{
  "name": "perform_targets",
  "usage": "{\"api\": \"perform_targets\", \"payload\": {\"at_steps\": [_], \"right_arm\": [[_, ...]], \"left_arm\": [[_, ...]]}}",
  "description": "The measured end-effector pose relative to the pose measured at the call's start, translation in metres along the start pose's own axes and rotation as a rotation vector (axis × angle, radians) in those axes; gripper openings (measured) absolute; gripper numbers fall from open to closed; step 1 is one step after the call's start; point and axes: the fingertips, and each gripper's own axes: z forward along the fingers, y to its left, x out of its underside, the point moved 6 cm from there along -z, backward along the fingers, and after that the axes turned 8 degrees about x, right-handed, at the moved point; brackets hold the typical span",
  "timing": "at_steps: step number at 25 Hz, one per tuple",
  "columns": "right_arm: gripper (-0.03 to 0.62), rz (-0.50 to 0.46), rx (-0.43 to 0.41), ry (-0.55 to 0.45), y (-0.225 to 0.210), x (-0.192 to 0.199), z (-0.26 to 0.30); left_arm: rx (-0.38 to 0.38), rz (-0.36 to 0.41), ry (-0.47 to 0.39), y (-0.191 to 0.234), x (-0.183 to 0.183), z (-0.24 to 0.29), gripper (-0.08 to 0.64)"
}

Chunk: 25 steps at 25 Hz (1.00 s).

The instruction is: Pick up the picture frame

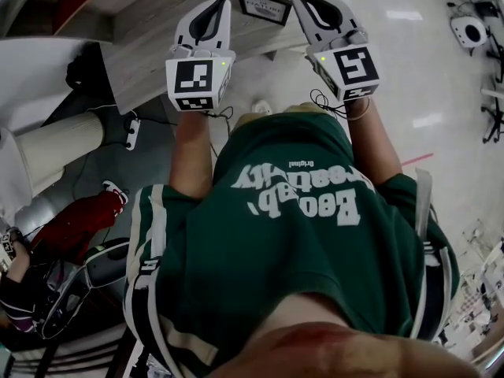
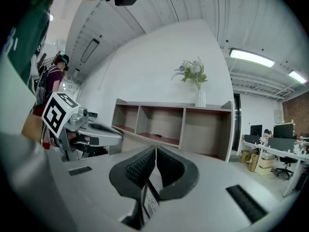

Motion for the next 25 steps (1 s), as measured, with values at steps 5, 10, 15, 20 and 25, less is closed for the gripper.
{"api": "perform_targets", "payload": {"at_steps": [5,10,15,20,25], "right_arm": [[0.035,-0.002,0.011,0.011,0.002,0.006,0.003],[0.035,-0.012,-0.021,0.034,-0.006,0.020,0.011],[0.035,0.013,-0.077,-0.020,-0.038,0.016,0.039],[0.035,0.014,-0.133,-0.056,-0.071,0.021,0.052],[0.035,0.039,-0.166,-0.075,-0.102,0.024,0.057]], "left_arm": [[0.007,-0.018,-0.007,0.006,0.008,0.001,0.018],[-0.015,-0.035,0.013,0.006,0.016,0.016,0.018],[-0.058,-0.031,0.051,0.009,0.009,0.044,0.018],[-0.118,-0.020,0.083,0.001,0.004,0.070,0.018],[-0.158,0.006,0.114,-0.012,-0.002,0.090,0.018]]}}
